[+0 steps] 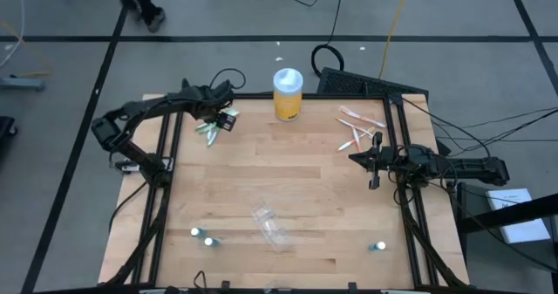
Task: Pick & Place toothbrushing station
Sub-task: Put the green toothbrush into the transparent organizer
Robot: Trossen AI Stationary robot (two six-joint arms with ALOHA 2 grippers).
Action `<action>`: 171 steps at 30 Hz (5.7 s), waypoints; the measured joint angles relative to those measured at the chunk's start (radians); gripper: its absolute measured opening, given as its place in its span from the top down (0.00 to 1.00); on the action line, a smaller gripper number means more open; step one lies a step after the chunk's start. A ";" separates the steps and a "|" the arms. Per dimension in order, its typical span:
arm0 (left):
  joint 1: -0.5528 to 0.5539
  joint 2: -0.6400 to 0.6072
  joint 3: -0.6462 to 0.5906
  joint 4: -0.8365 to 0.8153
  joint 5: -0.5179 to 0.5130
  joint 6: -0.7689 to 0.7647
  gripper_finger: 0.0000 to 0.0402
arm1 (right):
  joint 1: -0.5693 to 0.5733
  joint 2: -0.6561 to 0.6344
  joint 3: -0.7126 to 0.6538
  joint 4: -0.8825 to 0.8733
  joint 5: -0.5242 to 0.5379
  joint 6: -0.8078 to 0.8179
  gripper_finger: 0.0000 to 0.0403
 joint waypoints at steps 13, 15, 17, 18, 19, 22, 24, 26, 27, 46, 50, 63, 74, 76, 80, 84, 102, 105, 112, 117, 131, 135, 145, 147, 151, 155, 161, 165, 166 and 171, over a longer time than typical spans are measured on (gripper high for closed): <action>-0.035 0.000 -0.081 0.029 0.029 -0.048 0.46 | 0.000 0.000 0.000 0.000 0.000 0.000 0.99; -0.043 0.001 -0.101 0.065 0.025 -0.047 0.46 | 0.000 0.000 0.000 0.000 0.000 0.000 0.99; -0.045 0.001 -0.111 0.116 0.020 -0.033 0.46 | 0.000 0.000 0.000 0.000 0.000 0.000 0.99; -0.046 0.001 -0.114 0.146 0.015 -0.016 0.46 | 0.000 0.000 0.000 0.000 0.000 0.000 0.99; -0.046 0.001 -0.114 0.177 0.010 0.011 0.46 | 0.000 0.000 0.000 0.000 0.000 0.000 0.99; -0.044 0.001 -0.115 0.294 -0.006 0.087 0.46 | 0.000 0.000 0.000 0.000 0.000 0.000 0.99; -0.040 0.001 -0.115 0.356 -0.007 0.090 0.46 | 0.000 0.000 0.000 0.000 0.000 0.000 0.99; -0.032 0.001 -0.115 0.387 -0.005 0.085 0.46 | 0.000 0.000 0.000 0.000 0.000 0.000 0.99; -0.025 0.002 -0.115 0.394 -0.005 0.085 0.46 | 0.000 0.000 0.000 0.000 0.000 0.000 0.99; 0.033 0.201 -0.115 0.442 -0.047 0.058 0.46 | 0.000 0.000 0.000 0.000 0.000 0.000 0.99; 0.032 0.194 -0.115 0.444 0.015 0.088 0.46 | 0.000 0.000 0.000 0.000 0.000 0.000 0.99; 0.029 0.190 -0.089 0.438 0.031 0.225 0.46 | 0.000 0.000 0.000 0.000 0.000 0.000 0.99; -0.005 0.190 -0.051 0.442 0.077 0.387 0.46 | 0.000 0.000 0.000 0.000 0.000 0.000 0.99; -0.013 0.190 -0.051 0.441 0.098 0.420 0.46 | 0.000 0.000 0.000 0.000 0.000 0.000 0.99; -0.022 0.189 -0.051 0.442 0.120 0.462 0.46 | 0.000 0.000 0.000 0.000 0.000 0.000 0.99; -0.024 0.160 -0.051 0.455 0.136 0.480 0.46 | 0.000 0.000 0.000 0.000 0.000 0.000 0.99; -0.058 0.089 -0.051 0.365 0.266 0.878 0.46 | 0.000 0.000 0.000 0.000 0.000 0.000 0.99; -0.058 0.120 -0.051 0.370 0.279 0.877 0.46 | 0.000 0.000 0.000 0.000 0.000 0.000 0.99; -0.058 0.184 -0.051 0.402 0.293 0.899 0.46 | 0.000 0.000 0.000 0.000 0.000 0.000 0.99; -0.061 0.208 -0.051 0.435 0.300 0.904 0.46 | 0.000 0.000 0.000 0.000 0.000 0.000 0.99; -0.063 0.228 -0.049 0.418 0.300 0.927 0.51 | 0.000 0.000 0.000 0.000 0.000 0.000 0.99; -0.064 0.228 -0.050 0.417 0.302 0.924 0.62 | 0.000 0.000 0.000 0.000 0.000 0.000 0.99; -0.064 0.228 -0.052 0.429 0.295 0.888 0.79 | 0.000 0.000 0.000 0.000 0.000 0.000 0.99; -0.064 0.229 -0.052 0.437 0.289 0.878 0.81 | 0.000 0.000 0.000 0.000 0.000 0.000 0.99; -0.064 0.212 -0.053 0.451 0.241 0.872 0.86 | 0.000 0.000 0.000 0.000 0.000 0.000 0.99; -0.069 0.158 -0.053 0.463 0.163 0.855 0.87 | 0.000 0.000 0.000 0.000 0.000 0.000 0.99; -0.080 0.023 -0.053 0.521 0.161 0.781 0.84 | 0.000 0.000 0.000 0.000 0.000 0.000 0.99; -0.090 -0.087 -0.052 0.569 0.289 0.708 0.87 | 0.000 0.000 0.000 0.000 0.000 0.000 0.99; -0.092 -0.115 -0.052 0.584 0.343 0.688 0.88 | 0.000 0.000 0.000 0.000 0.000 0.000 0.99; -0.136 -0.249 -0.052 0.630 0.633 0.611 0.88 | 0.000 0.000 0.000 0.000 0.000 0.000 0.99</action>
